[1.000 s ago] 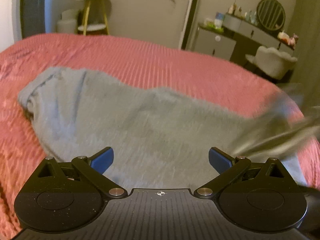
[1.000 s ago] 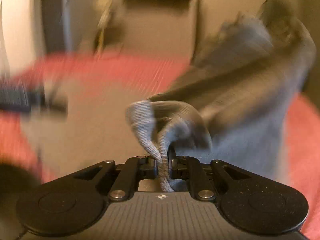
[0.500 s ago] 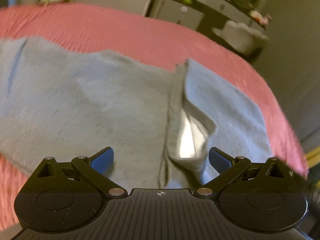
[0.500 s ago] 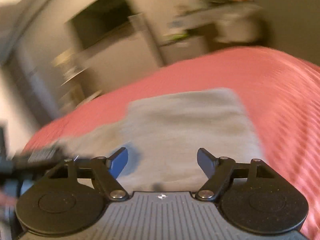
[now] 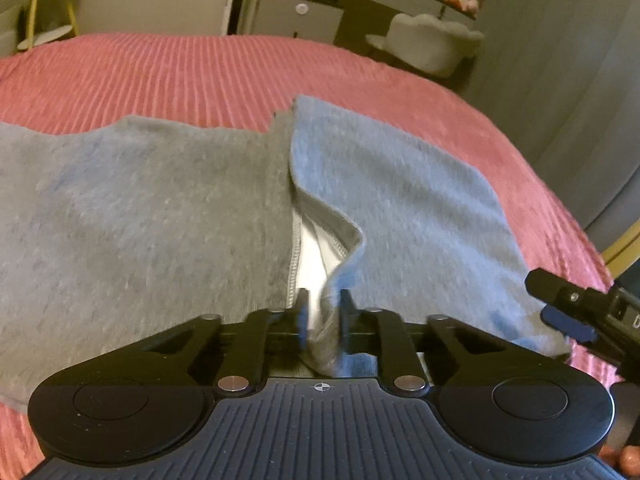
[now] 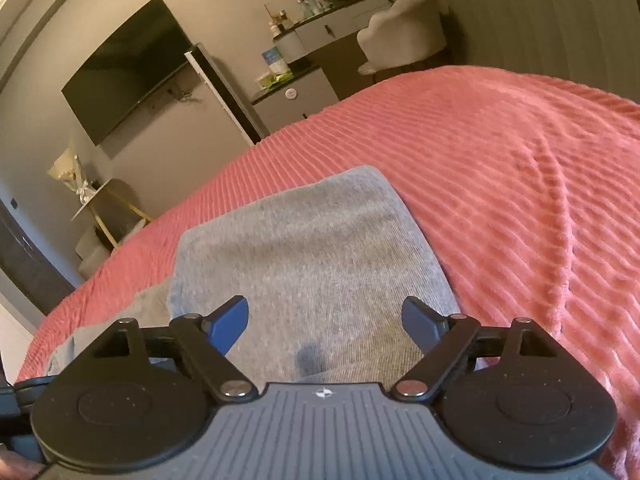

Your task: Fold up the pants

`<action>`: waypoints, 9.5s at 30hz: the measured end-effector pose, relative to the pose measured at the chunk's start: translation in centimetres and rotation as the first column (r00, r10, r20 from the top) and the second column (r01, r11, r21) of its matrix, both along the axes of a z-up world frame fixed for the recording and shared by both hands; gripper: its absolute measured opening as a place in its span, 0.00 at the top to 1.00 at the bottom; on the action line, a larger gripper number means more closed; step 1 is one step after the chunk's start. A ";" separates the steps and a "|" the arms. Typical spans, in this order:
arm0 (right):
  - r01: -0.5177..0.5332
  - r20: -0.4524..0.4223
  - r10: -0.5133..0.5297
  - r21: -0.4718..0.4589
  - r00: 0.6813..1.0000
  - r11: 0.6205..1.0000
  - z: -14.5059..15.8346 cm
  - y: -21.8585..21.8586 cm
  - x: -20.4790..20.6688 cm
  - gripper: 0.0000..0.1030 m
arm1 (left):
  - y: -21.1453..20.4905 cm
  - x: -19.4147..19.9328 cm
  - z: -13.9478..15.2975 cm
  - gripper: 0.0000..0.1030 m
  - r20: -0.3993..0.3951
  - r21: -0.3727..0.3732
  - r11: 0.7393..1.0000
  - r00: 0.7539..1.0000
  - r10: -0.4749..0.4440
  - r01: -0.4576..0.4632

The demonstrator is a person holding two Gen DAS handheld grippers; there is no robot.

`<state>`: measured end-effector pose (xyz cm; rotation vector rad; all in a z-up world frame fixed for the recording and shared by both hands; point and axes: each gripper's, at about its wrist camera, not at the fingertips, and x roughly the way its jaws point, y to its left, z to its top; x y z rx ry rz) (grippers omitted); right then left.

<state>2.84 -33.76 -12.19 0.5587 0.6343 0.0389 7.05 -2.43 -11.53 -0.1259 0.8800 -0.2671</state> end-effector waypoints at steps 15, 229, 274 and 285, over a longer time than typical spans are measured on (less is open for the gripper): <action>0.092 0.006 -0.093 0.091 0.996 0.992 1.5 -1.5 -2.7 0.18 | 1.1 -2.7 0.4 0.87 -0.108 0.072 0.993 0.989 0.101 -0.094; -0.261 -0.014 0.290 -0.477 0.957 0.839 -1.8 12.7 -0.5 0.16 | 37.5 -8.7 -3.8 0.08 -0.142 -0.635 0.577 0.812 0.566 -0.513; -0.255 -0.008 0.289 -0.496 0.957 0.830 -2.0 12.6 -0.4 0.16 | 39.6 -3.5 -4.8 0.77 -0.090 -0.692 0.522 0.777 0.623 -0.499; -0.143 0.081 0.193 -0.417 0.978 0.898 1.5 10.1 -1.0 0.16 | 33.6 -3.2 5.9 0.78 0.187 -0.615 0.715 0.819 0.542 -0.332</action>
